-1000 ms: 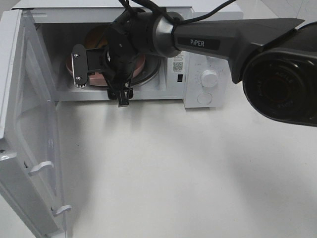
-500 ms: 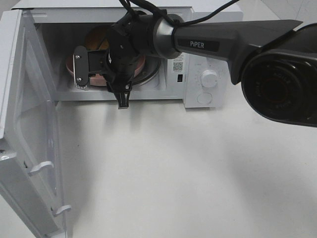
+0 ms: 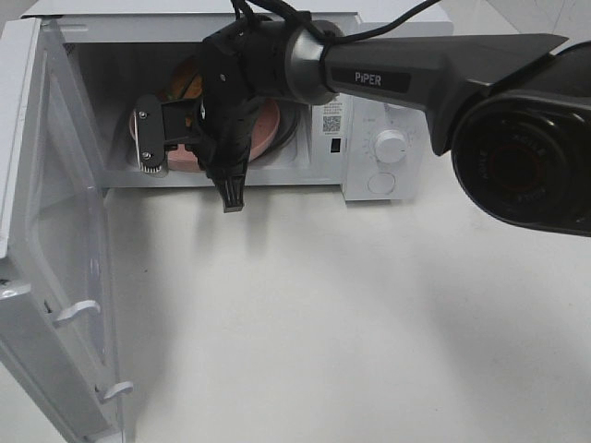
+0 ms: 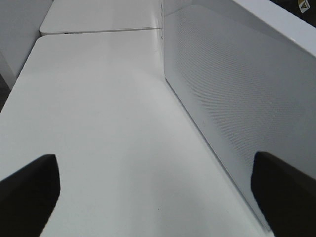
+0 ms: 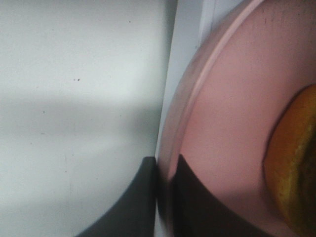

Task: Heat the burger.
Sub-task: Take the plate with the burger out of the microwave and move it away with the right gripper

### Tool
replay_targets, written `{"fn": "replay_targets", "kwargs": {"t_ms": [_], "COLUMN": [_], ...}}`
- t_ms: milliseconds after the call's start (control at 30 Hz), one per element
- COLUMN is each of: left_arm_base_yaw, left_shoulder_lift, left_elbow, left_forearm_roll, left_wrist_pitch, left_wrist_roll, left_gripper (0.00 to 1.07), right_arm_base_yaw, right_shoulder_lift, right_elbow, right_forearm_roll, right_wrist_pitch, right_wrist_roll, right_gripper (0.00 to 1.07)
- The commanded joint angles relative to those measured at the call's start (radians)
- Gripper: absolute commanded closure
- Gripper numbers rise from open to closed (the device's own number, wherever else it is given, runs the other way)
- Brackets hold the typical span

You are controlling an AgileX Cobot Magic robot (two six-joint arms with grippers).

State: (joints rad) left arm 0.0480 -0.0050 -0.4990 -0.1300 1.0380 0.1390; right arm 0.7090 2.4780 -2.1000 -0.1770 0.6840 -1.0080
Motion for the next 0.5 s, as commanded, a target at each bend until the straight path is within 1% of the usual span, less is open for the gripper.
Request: {"fn": "replay_targets", "kwargs": {"t_ms": [33, 167, 200, 267, 300, 400, 467, 500], "left_arm_base_yaw": [0.004, 0.004, 0.004, 0.004, 0.004, 0.004, 0.004, 0.004], "left_shoulder_lift": [-0.021, -0.021, -0.021, -0.021, -0.021, -0.021, -0.021, -0.021], "left_elbow": [0.002, 0.002, 0.002, 0.002, 0.002, 0.002, 0.002, 0.002], "left_forearm_roll": [-0.002, -0.002, -0.002, -0.002, -0.002, -0.002, -0.002, -0.002], "left_wrist_pitch": [-0.004, -0.004, -0.004, -0.004, -0.004, -0.004, -0.004, -0.004], "left_wrist_roll": [-0.005, -0.005, -0.005, -0.005, -0.005, -0.005, -0.005, -0.005], "left_gripper": [0.09, 0.09, 0.09, 0.09, 0.09, 0.09, 0.09, 0.09], "right_arm_base_yaw": [0.009, 0.009, 0.009, 0.009, 0.009, 0.009, 0.009, 0.009], "right_shoulder_lift": [-0.019, -0.036, -0.061, -0.077, -0.105, -0.120, -0.182, -0.182], "right_elbow": [0.002, 0.011, 0.046, 0.064, 0.117, 0.143, 0.246, 0.246], "right_forearm_roll": [0.027, 0.029, 0.028, 0.028, 0.028, 0.028, 0.027, 0.027], "right_wrist_pitch": [0.045, 0.052, 0.040, 0.030, 0.007, -0.006, -0.079, -0.079], "right_wrist_roll": [-0.046, -0.046, -0.058, -0.068, -0.083, -0.088, -0.088, -0.088], "right_gripper": [1.07, 1.07, 1.07, 1.07, 1.07, 1.07, 1.07, 1.07]}}
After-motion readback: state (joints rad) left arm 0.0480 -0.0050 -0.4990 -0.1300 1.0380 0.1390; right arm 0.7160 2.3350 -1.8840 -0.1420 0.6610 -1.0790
